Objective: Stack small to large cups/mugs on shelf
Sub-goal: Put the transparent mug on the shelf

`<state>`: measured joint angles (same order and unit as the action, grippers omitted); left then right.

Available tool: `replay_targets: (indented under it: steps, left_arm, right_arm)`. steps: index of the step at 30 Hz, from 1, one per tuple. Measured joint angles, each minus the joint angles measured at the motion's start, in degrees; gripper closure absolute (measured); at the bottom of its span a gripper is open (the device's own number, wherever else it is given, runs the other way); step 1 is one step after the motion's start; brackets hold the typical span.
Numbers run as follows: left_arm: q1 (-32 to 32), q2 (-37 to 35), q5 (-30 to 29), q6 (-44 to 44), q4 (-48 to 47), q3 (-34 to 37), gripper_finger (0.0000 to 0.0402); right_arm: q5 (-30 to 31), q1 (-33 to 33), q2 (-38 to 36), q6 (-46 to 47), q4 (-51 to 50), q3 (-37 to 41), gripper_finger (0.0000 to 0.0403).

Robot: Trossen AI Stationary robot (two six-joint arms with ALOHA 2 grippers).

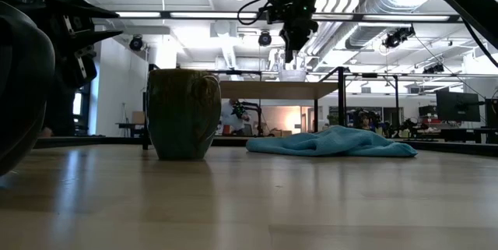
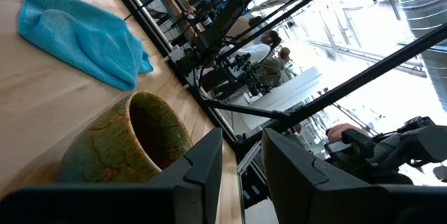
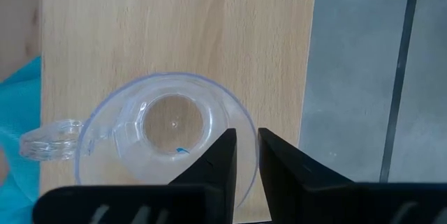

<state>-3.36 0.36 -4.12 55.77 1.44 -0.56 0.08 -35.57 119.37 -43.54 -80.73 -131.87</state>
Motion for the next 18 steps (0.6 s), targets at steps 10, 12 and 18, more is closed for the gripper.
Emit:
replay_targets:
  steps: [10,12,18]
  left_arm:
    - [0.0,0.0,0.0,0.0,0.0,0.0,0.0311]
    - [0.0,0.0,0.0,0.0,0.0,0.0,0.0311]
    - [0.0,0.0,0.0,0.0,0.0,0.0,0.0311]
  right_arm:
    - [-0.5,0.0,0.0,0.0,-1.5,0.0,0.0351]
    - [-0.5,0.0,0.0,0.0,-1.8,0.0,0.0351]
    - [-0.2,0.0,0.0,0.0,-1.7,0.0,0.0351]
